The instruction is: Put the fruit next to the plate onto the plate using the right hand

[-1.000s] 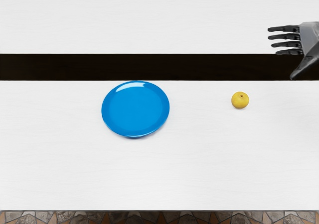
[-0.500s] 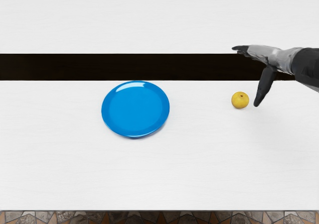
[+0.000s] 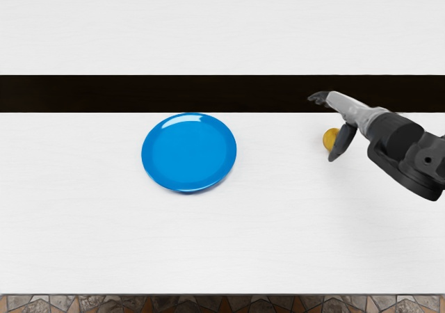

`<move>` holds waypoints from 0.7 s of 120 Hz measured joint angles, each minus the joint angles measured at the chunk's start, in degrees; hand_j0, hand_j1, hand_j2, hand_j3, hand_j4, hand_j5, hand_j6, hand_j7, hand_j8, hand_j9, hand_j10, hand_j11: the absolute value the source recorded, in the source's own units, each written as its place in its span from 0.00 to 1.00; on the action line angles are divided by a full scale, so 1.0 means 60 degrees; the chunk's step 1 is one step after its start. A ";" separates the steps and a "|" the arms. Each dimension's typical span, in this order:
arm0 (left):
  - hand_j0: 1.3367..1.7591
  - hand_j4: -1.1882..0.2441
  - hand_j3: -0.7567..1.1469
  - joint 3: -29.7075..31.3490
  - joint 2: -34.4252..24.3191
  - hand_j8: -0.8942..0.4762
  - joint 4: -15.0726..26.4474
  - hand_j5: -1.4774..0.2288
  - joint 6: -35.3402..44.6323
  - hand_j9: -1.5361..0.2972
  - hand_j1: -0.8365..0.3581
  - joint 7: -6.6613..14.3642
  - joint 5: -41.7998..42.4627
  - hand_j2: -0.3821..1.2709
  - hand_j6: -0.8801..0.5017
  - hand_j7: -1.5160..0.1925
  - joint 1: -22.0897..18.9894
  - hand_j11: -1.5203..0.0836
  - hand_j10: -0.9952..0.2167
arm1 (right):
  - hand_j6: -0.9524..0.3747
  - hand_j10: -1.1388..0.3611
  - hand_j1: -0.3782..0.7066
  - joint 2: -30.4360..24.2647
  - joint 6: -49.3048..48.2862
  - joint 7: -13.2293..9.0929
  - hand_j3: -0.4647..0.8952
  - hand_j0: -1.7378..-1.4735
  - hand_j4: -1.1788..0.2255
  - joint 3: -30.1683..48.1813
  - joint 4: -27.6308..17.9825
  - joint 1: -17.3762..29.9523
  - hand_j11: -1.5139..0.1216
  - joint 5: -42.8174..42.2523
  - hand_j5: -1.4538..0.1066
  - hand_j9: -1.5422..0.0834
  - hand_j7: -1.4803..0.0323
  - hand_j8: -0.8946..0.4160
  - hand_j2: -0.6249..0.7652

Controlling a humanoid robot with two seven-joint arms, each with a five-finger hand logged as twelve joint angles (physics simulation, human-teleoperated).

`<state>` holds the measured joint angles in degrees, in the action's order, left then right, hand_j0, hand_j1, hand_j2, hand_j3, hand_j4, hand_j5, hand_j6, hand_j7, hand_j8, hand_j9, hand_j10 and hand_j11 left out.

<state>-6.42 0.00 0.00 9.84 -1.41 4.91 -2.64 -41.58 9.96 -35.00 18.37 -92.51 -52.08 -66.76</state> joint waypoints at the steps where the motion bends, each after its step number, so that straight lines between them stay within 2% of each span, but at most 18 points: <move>1: 0.76 0.83 0.40 0.0000 0.0000 0.65 0.0000 0.87 0.0000 0.84 0.99 0.0000 0.0000 0.23 0.64 0.89 0.0000 0.95 0.82 | 0.57 0.63 0.24 -0.0003 0.0021 0.0000 0.34 0.30 0.70 0.0000 0.0000 0.0023 0.77 -0.0007 0.77 0.80 0.82 0.53 0.42; 30: 0.76 0.83 0.40 0.0000 0.0000 0.65 0.0000 0.87 0.0000 0.84 0.99 0.0000 0.0000 0.23 0.64 0.89 0.0000 0.95 0.82 | 0.49 0.56 0.34 0.0020 0.0983 0.0000 0.34 0.30 0.63 0.0032 0.0219 0.0422 0.70 -0.0115 0.69 0.72 0.73 0.46 0.41; 58: 0.76 0.83 0.40 0.0000 0.0000 0.65 0.0000 0.87 0.0000 0.84 0.99 0.0000 0.0000 0.23 0.64 0.89 0.0000 0.95 0.82 | 0.48 0.55 0.37 0.0159 0.0816 0.0000 0.34 0.30 0.62 -0.0064 0.1083 0.0298 0.68 -0.0143 0.67 0.70 0.71 0.44 0.41; 84: 0.76 0.83 0.40 0.0000 0.0000 0.65 0.0000 0.87 0.0000 0.84 0.99 0.0000 0.0001 0.23 0.64 0.89 0.0000 0.95 0.82 | 0.47 0.54 0.38 0.0603 0.0603 0.0000 0.34 0.30 0.61 -0.0297 0.1446 0.0230 0.67 -0.0204 0.67 0.69 0.70 0.44 0.41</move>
<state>-6.42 0.00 0.00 9.84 -1.41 4.92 -2.64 -37.97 13.58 -35.00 16.59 -83.84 -50.70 -67.98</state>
